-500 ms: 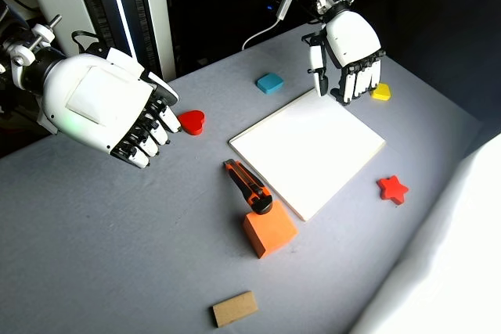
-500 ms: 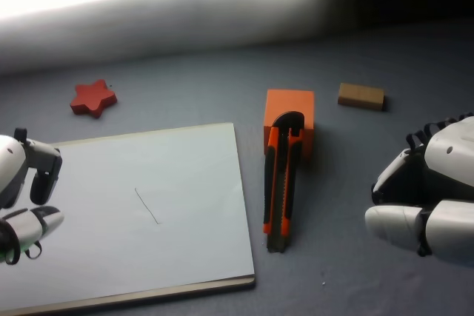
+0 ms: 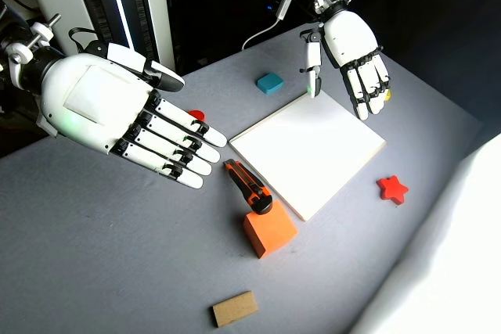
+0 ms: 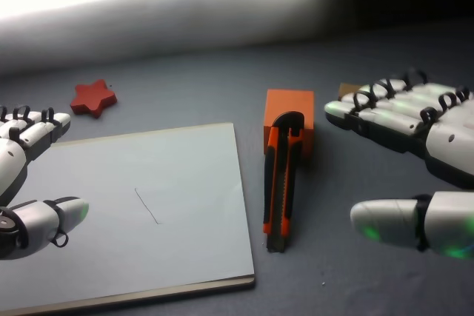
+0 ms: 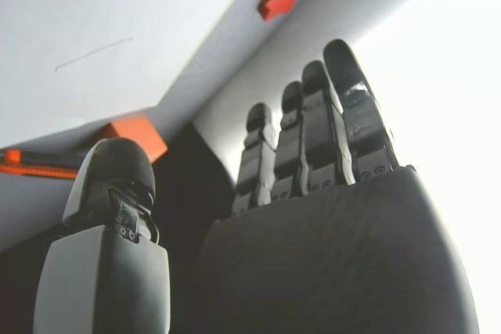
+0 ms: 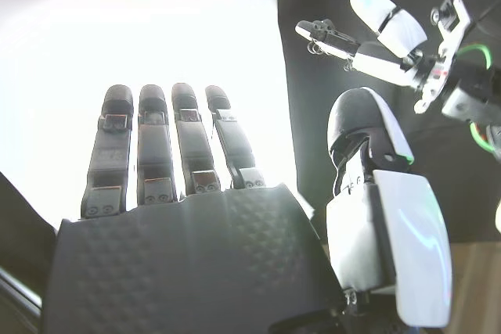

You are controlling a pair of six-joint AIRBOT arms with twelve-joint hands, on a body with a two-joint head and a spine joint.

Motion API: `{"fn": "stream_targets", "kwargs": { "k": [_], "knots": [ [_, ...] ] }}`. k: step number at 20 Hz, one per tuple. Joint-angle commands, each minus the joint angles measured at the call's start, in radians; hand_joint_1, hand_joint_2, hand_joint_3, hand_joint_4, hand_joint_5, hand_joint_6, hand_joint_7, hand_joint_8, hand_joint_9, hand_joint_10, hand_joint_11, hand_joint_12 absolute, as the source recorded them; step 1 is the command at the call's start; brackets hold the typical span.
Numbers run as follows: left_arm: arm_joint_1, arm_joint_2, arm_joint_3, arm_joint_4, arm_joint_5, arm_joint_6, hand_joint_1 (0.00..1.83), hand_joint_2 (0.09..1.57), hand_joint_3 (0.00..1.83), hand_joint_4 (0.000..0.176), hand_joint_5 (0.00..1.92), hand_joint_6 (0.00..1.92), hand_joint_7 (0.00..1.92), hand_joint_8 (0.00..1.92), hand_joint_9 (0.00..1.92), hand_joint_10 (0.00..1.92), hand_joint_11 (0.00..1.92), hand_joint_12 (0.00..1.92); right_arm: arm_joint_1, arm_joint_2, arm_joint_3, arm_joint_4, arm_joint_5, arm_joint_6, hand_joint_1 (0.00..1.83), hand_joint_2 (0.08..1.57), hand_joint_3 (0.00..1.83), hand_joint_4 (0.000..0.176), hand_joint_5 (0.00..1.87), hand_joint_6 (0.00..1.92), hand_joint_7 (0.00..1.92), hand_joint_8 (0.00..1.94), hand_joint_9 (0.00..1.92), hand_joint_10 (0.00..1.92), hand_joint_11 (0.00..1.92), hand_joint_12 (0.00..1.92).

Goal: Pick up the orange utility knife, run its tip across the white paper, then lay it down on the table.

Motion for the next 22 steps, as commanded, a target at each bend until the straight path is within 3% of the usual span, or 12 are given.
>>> {"fn": "stream_targets", "kwargs": {
  "k": [1,4,6,7,8,9,10,12,13,15,22],
  "knots": [
    [-0.007,0.001,0.006,0.043,-0.089,0.001,0.26,1.28,0.00,0.067,0.03,0.00,0.09,0.00,0.09,0.00,0.00,0.52,0.014,0.000,0.012,-0.086,0.108,0.019,0.10,1.19,0.00,0.000,0.00,0.00,0.00,0.00,0.00,0.00,0.00,0.00],
    [-0.008,0.005,0.001,0.043,-0.089,-0.003,0.22,1.29,0.00,0.070,0.00,0.00,0.06,0.00,0.07,0.01,0.00,0.46,0.032,-0.029,0.096,-0.371,0.097,0.140,0.39,1.16,0.00,0.000,0.00,0.00,0.00,0.00,0.00,0.00,0.00,0.00],
    [-0.005,0.005,0.001,0.043,-0.087,0.004,0.23,1.28,0.00,0.073,0.01,0.00,0.07,0.00,0.07,0.00,0.00,0.50,0.076,-0.053,0.184,-0.688,0.067,0.361,0.65,1.15,0.00,0.000,0.00,0.00,0.00,0.00,0.00,0.00,0.00,0.00],
    [-0.002,0.005,0.005,0.043,-0.075,0.004,0.26,1.27,0.00,0.073,0.04,0.01,0.09,0.00,0.11,0.01,0.00,0.63,0.110,-0.062,0.220,-0.835,0.040,0.484,0.81,1.15,0.00,0.000,0.00,0.00,0.00,0.00,0.00,0.00,0.00,0.00],
    [-0.001,0.007,0.011,0.043,-0.062,0.002,0.28,1.26,0.00,0.070,0.06,0.01,0.10,0.00,0.12,0.01,0.00,0.65,0.154,-0.076,0.266,-1.088,0.036,0.722,0.87,1.17,0.00,0.000,0.00,0.00,0.00,0.00,0.00,0.00,0.00,0.00],
    [0.001,0.007,0.020,0.042,-0.062,-0.007,0.29,1.27,0.00,0.067,0.06,0.01,0.09,0.00,0.11,0.01,0.00,0.62,0.238,-0.113,0.346,-1.512,0.084,1.096,0.93,1.17,0.00,0.000,0.00,0.00,0.00,0.00,0.00,0.00,0.00,0.00],
    [0.002,0.007,0.025,0.042,-0.062,-0.008,0.29,1.27,0.00,0.067,0.06,0.01,0.09,0.00,0.11,0.01,0.00,0.62,0.260,-0.134,0.379,-1.633,0.131,1.177,0.93,1.17,0.00,0.000,0.00,0.00,0.00,0.00,0.00,0.00,0.00,0.00],
    [0.002,0.007,0.031,0.042,-0.060,-0.009,0.24,1.27,0.00,0.077,0.05,0.00,0.07,0.00,0.10,0.01,0.00,0.63,0.288,-0.166,0.420,-1.794,0.172,1.297,1.14,1.14,0.00,0.000,0.00,0.00,0.00,0.00,0.00,0.00,0.00,0.00],
    [0.001,0.007,0.035,0.042,-0.059,-0.015,0.26,1.26,0.00,0.078,0.06,0.01,0.08,0.00,0.11,0.01,0.00,0.63,0.296,-0.190,0.446,-1.874,0.185,1.347,1.14,1.13,0.00,0.000,0.00,0.00,0.00,0.00,0.00,0.00,0.00,0.00],
    [-0.009,0.007,0.038,0.041,-0.059,-0.023,0.32,1.27,0.00,0.068,0.06,0.00,0.10,0.01,0.11,0.01,0.00,0.64,0.311,-0.247,0.501,-1.970,0.203,1.350,1.13,1.14,0.00,0.000,0.00,0.00,0.00,0.00,0.00,0.00,0.00,0.00],
    [-0.016,0.003,0.022,0.032,-0.033,0.009,0.32,1.28,0.00,0.045,0.03,0.00,0.07,0.00,0.09,0.00,0.00,0.56,0.343,-0.402,0.609,-2.150,0.171,1.508,1.03,1.20,0.00,0.000,0.00,0.00,0.00,0.00,0.00,0.00,0.00,0.00]
  ]
}}
